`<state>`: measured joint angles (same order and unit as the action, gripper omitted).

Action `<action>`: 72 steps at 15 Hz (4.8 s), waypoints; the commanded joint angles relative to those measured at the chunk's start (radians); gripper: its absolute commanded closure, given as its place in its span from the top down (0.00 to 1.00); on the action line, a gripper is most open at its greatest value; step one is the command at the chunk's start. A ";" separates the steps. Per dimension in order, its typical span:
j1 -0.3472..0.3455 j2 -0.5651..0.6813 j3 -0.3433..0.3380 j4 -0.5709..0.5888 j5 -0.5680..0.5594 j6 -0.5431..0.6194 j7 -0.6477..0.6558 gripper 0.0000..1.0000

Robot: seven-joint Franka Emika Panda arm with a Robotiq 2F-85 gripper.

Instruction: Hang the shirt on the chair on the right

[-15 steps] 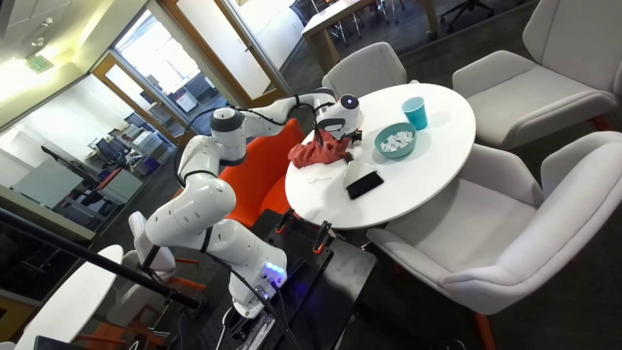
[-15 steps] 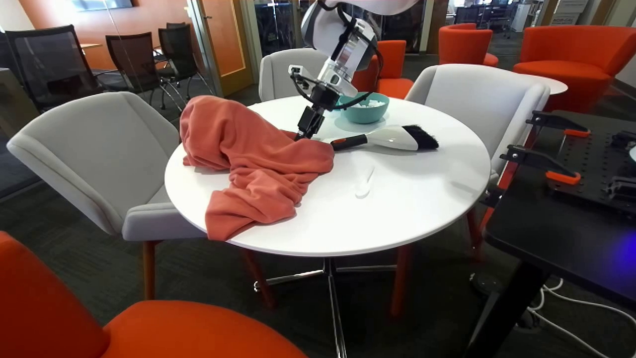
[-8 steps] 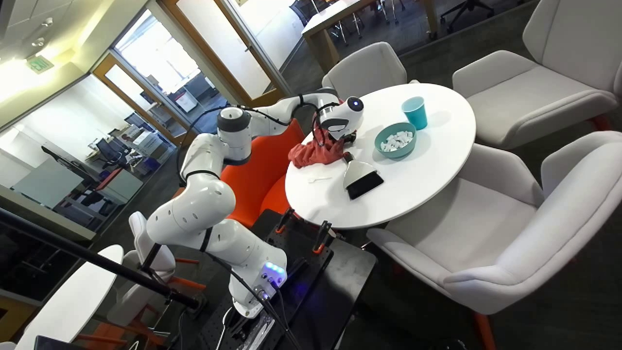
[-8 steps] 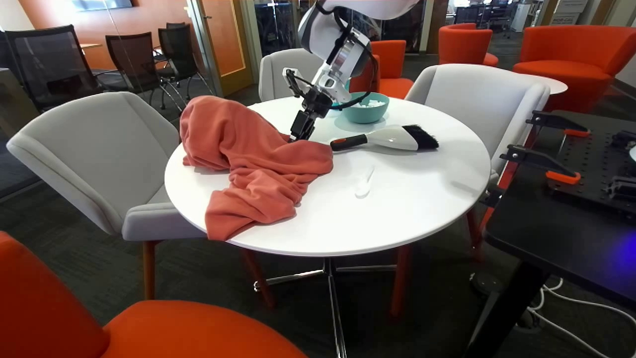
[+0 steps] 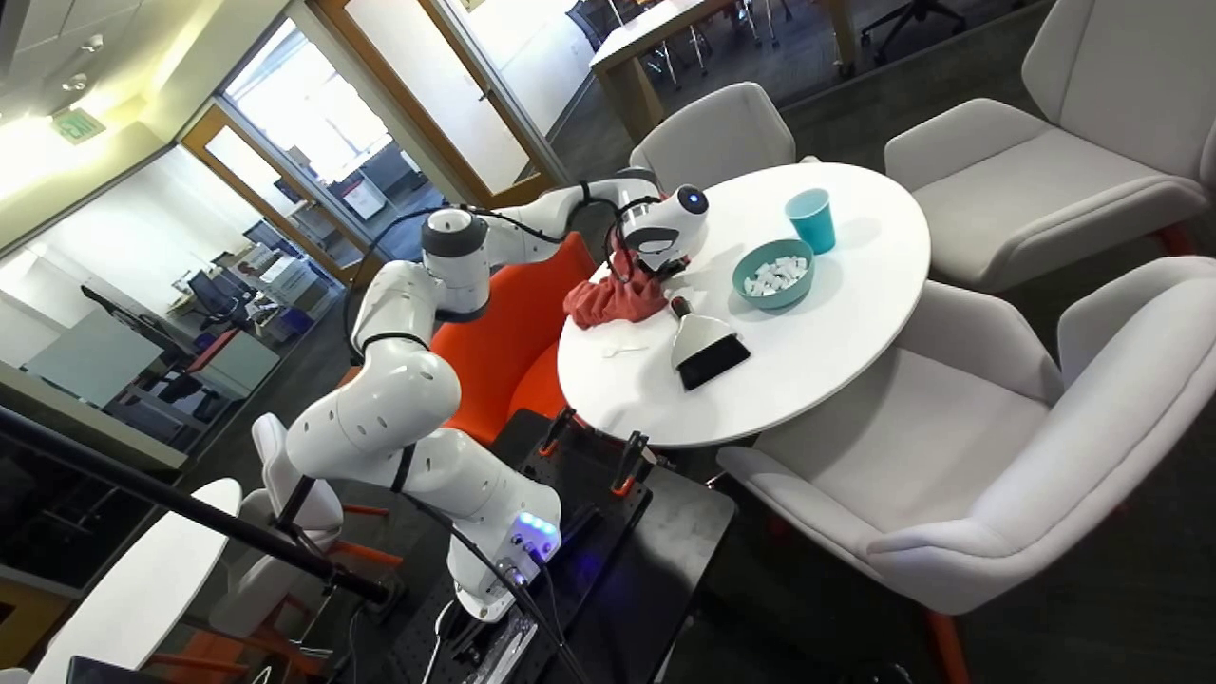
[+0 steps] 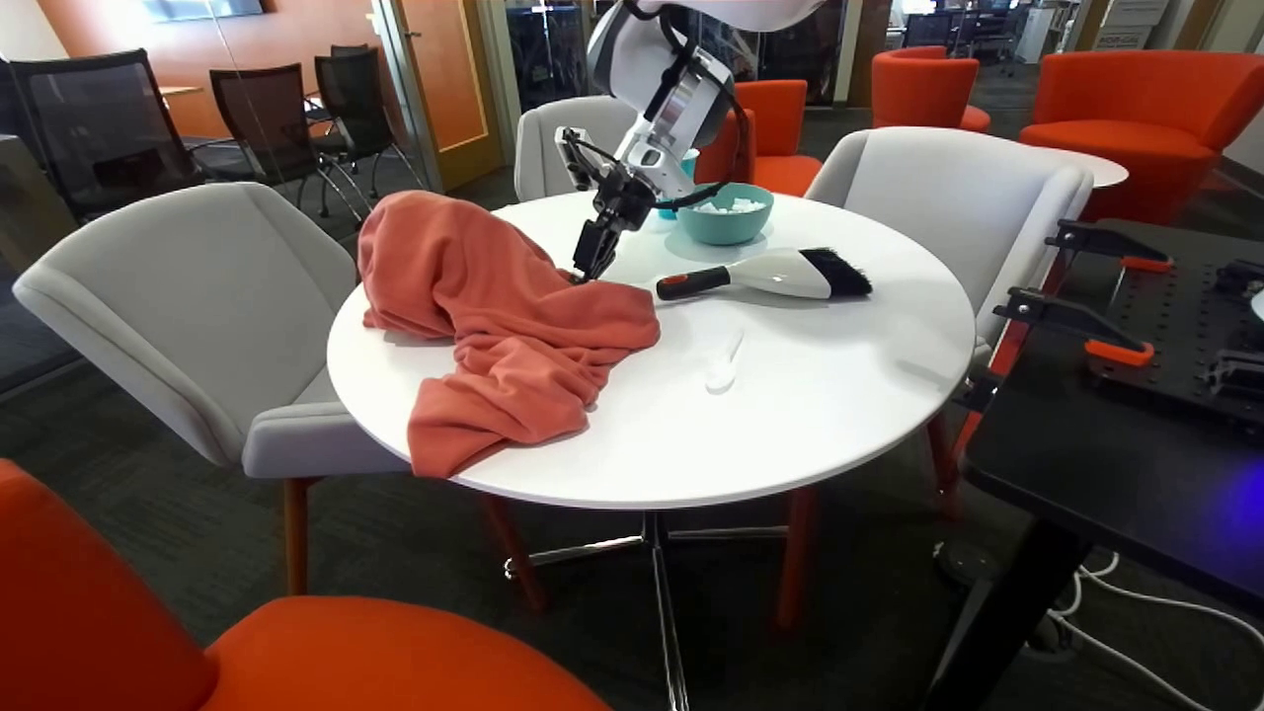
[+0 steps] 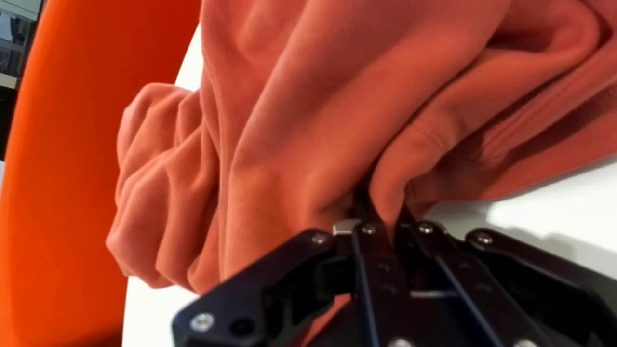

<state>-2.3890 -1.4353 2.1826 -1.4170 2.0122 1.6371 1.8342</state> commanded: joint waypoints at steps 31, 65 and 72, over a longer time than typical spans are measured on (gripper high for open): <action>0.723 0.510 -0.851 -0.536 -0.349 0.176 -0.069 0.02; 1.851 0.841 -2.005 -0.760 -1.145 0.610 0.331 0.02; 1.925 0.968 -2.122 -0.678 -1.353 1.002 0.511 0.02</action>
<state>-0.4930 -0.5464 0.0922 -2.1665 0.7357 2.4988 2.2515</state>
